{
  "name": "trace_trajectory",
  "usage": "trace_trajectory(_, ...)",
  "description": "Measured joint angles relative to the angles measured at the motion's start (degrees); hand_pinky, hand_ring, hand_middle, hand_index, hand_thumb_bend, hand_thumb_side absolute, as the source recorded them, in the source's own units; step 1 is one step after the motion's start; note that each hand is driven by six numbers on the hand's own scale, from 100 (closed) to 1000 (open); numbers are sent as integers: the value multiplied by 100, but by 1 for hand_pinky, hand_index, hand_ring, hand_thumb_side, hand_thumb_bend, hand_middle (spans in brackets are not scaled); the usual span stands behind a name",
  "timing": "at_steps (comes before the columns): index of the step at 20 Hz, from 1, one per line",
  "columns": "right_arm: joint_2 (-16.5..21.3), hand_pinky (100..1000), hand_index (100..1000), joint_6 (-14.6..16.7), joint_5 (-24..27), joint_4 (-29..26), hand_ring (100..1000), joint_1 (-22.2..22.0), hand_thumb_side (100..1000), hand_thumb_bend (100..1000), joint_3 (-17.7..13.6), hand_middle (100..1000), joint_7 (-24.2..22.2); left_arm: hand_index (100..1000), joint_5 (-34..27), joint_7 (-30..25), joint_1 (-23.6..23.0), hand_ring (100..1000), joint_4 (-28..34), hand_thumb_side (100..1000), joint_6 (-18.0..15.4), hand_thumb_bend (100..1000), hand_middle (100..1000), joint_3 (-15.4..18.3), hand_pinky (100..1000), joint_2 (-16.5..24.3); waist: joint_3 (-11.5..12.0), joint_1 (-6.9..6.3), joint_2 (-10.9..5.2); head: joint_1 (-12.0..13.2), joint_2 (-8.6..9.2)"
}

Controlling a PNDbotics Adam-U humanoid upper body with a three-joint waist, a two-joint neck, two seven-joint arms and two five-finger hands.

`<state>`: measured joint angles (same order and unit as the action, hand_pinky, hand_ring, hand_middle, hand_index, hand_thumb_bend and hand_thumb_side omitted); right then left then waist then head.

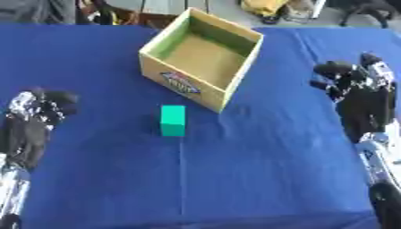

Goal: Pick up objects on the table and place them in the box.

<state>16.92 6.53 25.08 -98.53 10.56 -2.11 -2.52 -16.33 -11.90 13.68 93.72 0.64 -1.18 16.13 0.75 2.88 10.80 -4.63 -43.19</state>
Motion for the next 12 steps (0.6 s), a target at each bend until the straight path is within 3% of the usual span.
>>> trace_trajectory(12,0,772,690,1,2,0,836,0,947,100,0,675,1,671,233,17,111,826,9,1000,-35,362,601,-2,827,24,-7,-1,0,1,0)
